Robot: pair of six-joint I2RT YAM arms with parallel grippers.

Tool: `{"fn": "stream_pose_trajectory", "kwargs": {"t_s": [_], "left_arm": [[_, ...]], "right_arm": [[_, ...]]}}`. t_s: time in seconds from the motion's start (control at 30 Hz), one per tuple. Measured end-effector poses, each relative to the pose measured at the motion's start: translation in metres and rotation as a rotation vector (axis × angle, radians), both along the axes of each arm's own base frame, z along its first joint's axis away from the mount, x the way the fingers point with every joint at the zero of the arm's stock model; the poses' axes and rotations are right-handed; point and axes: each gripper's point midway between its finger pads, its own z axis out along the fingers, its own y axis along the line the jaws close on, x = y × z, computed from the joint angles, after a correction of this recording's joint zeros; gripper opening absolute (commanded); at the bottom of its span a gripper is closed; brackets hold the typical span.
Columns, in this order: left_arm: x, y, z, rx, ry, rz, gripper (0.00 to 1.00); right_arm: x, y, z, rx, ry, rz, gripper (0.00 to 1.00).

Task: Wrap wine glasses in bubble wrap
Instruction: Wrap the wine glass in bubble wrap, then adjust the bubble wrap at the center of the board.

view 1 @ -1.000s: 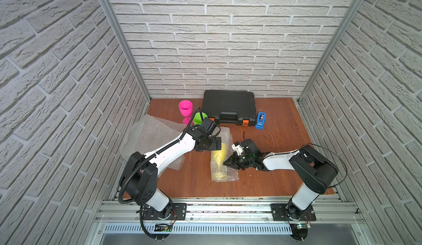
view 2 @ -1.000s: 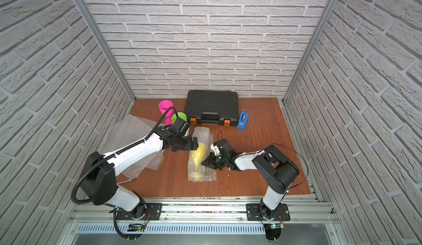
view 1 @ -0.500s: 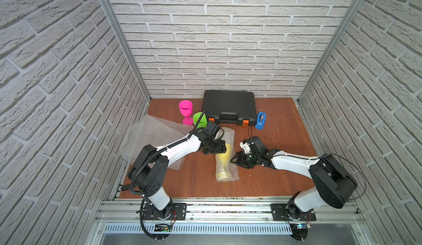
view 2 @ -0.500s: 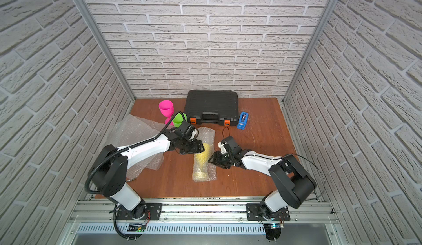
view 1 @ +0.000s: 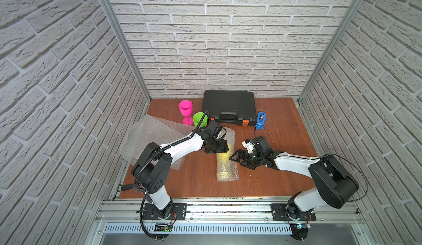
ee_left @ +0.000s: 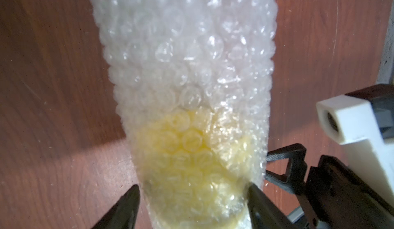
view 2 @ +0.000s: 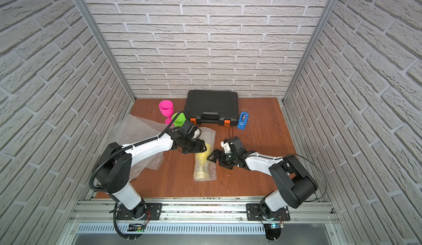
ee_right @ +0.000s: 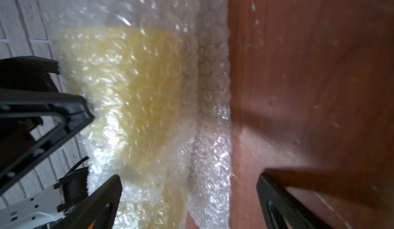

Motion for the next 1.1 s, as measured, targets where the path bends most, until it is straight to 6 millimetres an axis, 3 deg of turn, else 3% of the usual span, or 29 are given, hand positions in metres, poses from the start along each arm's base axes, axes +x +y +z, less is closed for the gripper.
{"fn": "stream_pose_trajectory", "kwargs": {"t_s": [0.23,0.47,0.67,0.77,0.97,1.1], "left_arm": [[0.000,-0.001,-0.001,0.005,0.002,0.002,0.77],[0.000,-0.001,-0.001,0.008,0.001,0.002,0.77],[0.000,-0.003,-0.002,0.009,0.007,0.008,0.77],[0.000,-0.003,-0.002,0.008,0.009,0.012,0.77],[-0.002,-0.003,-0.002,0.015,0.010,0.010,0.76],[-0.001,-0.003,-0.002,0.016,0.007,0.013,0.76]], "right_arm": [[0.008,0.015,0.004,0.161,-0.052,-0.023,1.00],[0.006,0.013,0.005,0.214,-0.039,-0.074,1.00],[0.002,0.030,0.005,0.223,-0.017,-0.042,0.99],[0.002,0.033,0.004,0.222,-0.009,-0.038,0.88],[0.000,0.031,0.000,0.190,0.008,-0.029,0.51],[0.003,0.031,0.008,0.156,-0.014,-0.021,0.40]]}}
